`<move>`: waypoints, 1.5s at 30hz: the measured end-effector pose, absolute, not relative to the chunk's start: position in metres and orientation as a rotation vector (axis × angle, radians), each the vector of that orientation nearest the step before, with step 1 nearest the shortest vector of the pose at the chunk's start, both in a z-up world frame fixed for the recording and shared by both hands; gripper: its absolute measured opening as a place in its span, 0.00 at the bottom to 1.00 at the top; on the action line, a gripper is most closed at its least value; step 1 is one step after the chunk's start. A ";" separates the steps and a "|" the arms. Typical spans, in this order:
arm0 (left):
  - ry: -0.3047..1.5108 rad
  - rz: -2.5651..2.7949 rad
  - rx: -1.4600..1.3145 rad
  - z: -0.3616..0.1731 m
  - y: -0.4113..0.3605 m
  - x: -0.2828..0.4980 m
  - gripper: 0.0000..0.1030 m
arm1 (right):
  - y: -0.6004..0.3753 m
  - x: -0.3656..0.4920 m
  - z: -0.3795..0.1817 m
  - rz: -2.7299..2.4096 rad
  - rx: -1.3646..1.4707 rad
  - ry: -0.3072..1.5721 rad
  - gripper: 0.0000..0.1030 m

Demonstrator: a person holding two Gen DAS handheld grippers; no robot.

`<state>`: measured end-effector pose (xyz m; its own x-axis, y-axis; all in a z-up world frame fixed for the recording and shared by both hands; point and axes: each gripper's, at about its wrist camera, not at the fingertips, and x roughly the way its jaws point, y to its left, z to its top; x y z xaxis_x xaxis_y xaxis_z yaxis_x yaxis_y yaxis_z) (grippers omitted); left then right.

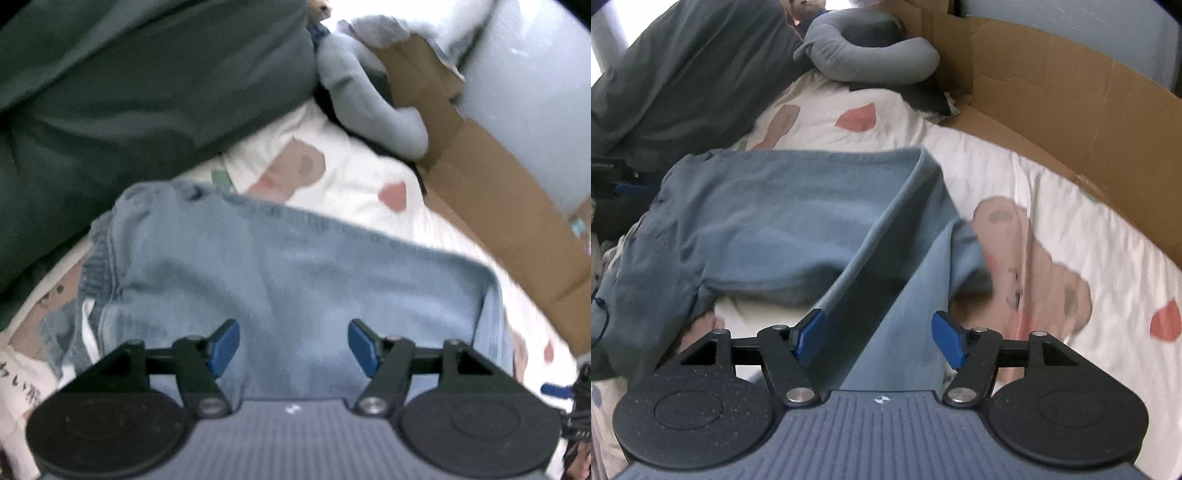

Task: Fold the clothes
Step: 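Lay the pants flat on the sheet and open both grippers, then grasp a pant leg cuff with the right gripper and lift it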

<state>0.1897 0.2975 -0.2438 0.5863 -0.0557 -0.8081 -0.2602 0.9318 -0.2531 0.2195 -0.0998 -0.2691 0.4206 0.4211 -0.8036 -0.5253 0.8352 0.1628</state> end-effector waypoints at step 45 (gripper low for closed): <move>0.996 0.220 -0.398 -0.279 0.321 0.068 0.74 | -0.017 0.093 -0.352 0.700 -0.348 0.887 0.85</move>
